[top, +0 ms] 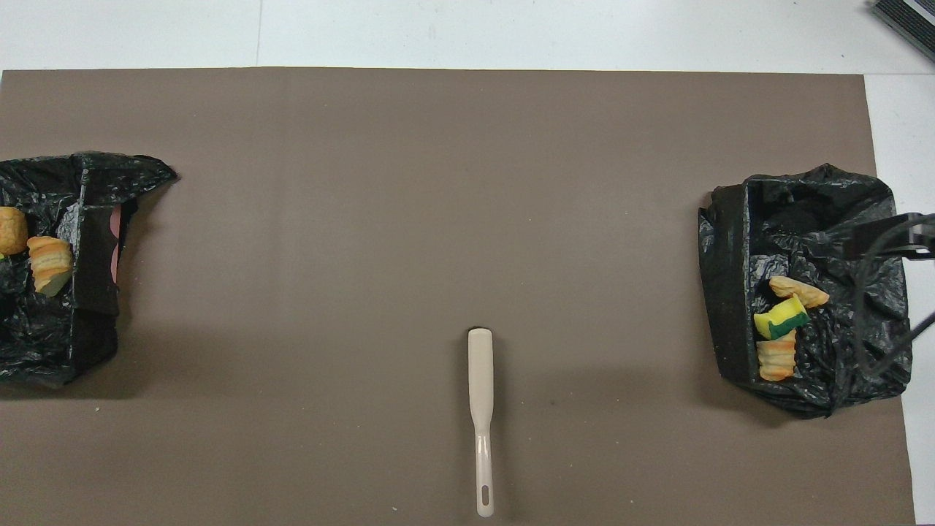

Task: Sweep and dump trash in bin
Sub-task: 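Tip the dustpan into the bag nearest the left gripper, then bring the empty dustpan back and lower it beside the brush with the left gripper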

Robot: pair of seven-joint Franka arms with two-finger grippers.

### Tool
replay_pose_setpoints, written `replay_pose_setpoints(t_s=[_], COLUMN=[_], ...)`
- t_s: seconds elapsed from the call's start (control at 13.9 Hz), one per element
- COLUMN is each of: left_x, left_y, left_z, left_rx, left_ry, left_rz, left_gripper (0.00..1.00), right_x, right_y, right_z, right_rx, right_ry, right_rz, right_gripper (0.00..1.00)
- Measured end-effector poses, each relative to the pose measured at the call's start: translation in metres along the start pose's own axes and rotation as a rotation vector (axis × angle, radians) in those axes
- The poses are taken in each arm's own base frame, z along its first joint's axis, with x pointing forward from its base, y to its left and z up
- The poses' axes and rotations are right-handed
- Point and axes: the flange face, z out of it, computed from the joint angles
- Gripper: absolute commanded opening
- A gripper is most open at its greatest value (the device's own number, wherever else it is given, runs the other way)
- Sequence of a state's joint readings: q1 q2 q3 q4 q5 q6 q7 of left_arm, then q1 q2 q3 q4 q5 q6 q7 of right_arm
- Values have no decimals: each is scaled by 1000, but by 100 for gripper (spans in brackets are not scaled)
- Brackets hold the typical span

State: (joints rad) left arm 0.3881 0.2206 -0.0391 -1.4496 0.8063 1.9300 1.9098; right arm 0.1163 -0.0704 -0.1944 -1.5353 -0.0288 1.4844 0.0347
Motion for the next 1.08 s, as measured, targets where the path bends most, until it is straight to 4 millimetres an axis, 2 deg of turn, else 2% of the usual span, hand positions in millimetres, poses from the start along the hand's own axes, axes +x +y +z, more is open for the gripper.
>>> replay_pose_setpoints(t_s=[0.14,0.29,0.58,0.86,1.08], left_x=[7,27,84,127,177], left_y=[-3,-9,-26,-31,-36], left_z=[-14,-30,-68,-90,-124], left_rx=[0,-25,-87,-175,-232], left_ry=[3,41,185,336,426], left_rz=[-40,-138,-385,-617,-778], left_gripper=[0,0,0,0,0], right_x=[-3,-3,-4,-7,-8], right_y=[1,0,0,1,2], right_z=[0,1,3,5,12], right_rx=[1,1,1,1,0], right_ry=[-2,-6,-21,-38,-54], right_rz=[0,-1,-1,1,2], right_gripper=[100,100,100,100,100])
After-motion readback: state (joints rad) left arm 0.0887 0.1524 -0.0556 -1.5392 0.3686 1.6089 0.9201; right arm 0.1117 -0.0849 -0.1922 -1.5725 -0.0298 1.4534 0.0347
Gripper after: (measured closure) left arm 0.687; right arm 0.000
